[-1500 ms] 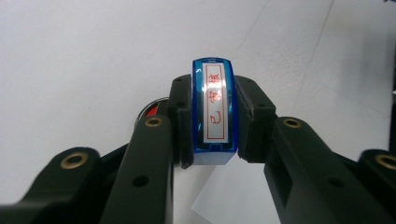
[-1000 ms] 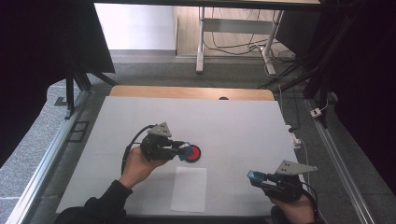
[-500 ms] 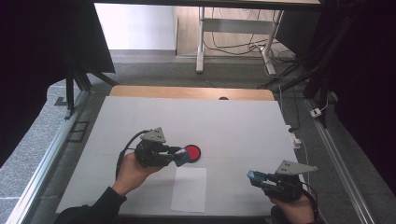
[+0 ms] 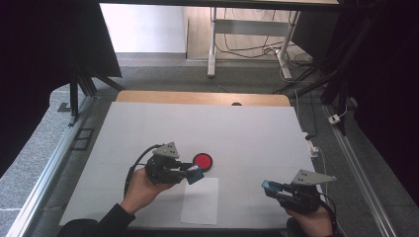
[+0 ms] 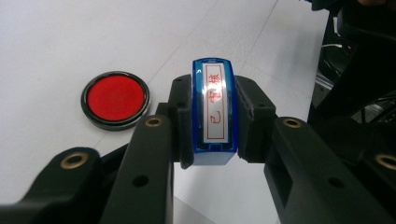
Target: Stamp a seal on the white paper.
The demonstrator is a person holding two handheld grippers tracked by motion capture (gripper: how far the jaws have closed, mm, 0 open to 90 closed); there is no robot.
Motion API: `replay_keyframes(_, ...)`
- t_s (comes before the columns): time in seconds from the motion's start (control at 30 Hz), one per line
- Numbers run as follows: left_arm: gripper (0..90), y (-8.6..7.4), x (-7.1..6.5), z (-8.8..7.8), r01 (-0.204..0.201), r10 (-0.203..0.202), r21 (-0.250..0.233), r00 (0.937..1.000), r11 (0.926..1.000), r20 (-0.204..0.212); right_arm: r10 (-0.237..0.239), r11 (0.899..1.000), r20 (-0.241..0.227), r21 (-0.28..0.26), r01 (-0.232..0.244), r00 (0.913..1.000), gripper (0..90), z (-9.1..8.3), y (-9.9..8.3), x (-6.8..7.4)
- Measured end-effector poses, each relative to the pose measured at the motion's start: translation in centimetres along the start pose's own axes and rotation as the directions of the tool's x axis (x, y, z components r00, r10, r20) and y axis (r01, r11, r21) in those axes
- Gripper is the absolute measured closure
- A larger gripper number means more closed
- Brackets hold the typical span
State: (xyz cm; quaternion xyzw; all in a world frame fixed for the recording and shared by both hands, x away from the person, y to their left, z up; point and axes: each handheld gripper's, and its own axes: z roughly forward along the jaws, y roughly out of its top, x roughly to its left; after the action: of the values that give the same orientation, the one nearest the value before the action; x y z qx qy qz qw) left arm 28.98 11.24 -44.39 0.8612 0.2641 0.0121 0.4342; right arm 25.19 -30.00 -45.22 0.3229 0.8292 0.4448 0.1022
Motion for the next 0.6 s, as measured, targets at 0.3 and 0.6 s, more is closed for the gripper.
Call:
replay_keyframes(0.3, 70.0, -0.3, -0.6, 1.1, -0.027, 0.027, 0.021, 0.9996, 0.9994, -0.005, -0.001, 1.000, 0.001, 0.000, 0.001, 1.0000, 68.6, 0.0, 0.0, 0.0)
replay_keyframes(0.6, 70.0, -0.7, -0.9, 2.5, -0.059, 0.060, 0.060, 0.9981, 0.9964, -0.014, -0.003, 1.000, 0.000, 0.002, 0.003, 1.0000, 68.6, 0.0, 0.0, 0.0)
